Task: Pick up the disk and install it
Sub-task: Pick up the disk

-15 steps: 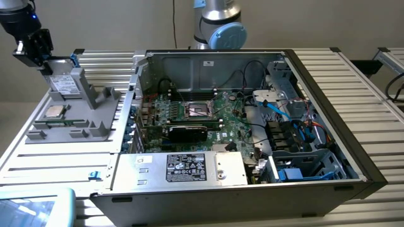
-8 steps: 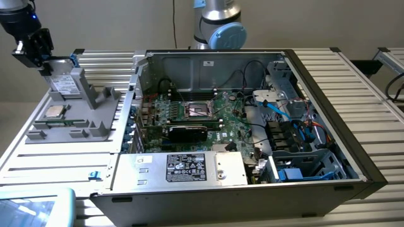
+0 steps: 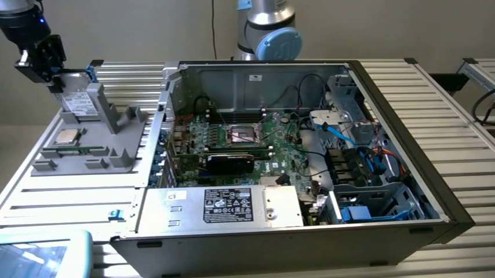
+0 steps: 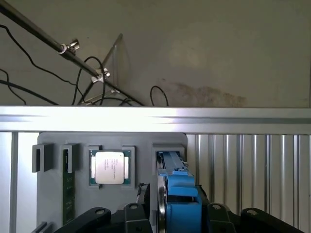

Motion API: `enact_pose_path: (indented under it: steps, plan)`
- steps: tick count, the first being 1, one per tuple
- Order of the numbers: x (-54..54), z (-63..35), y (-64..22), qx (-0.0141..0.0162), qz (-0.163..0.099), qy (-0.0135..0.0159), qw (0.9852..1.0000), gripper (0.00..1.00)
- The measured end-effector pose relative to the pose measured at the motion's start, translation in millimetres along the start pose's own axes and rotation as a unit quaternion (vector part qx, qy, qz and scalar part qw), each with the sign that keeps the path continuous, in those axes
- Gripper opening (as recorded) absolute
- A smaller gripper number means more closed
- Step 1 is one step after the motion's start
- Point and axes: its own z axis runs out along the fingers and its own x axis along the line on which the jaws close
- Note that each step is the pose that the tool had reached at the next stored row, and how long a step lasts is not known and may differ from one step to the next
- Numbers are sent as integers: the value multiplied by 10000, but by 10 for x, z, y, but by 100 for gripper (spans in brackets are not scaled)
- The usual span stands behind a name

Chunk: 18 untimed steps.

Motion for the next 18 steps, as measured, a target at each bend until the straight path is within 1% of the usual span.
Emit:
enact_pose_path:
  steps: [6, 13, 14, 15, 16, 18]
  plan:
    - [0, 4, 0, 9, 92, 6, 10000, 46]
    - [0, 9, 0, 10, 104, 7, 9999, 46]
    - [0, 9, 0, 11, 104, 7, 9999, 44]
    - [0, 9, 0, 11, 104, 7, 9999, 44]
    - [0, 9, 0, 11, 104, 7, 9999, 38]
    - [0, 9, 0, 11, 104, 7, 9999, 37]
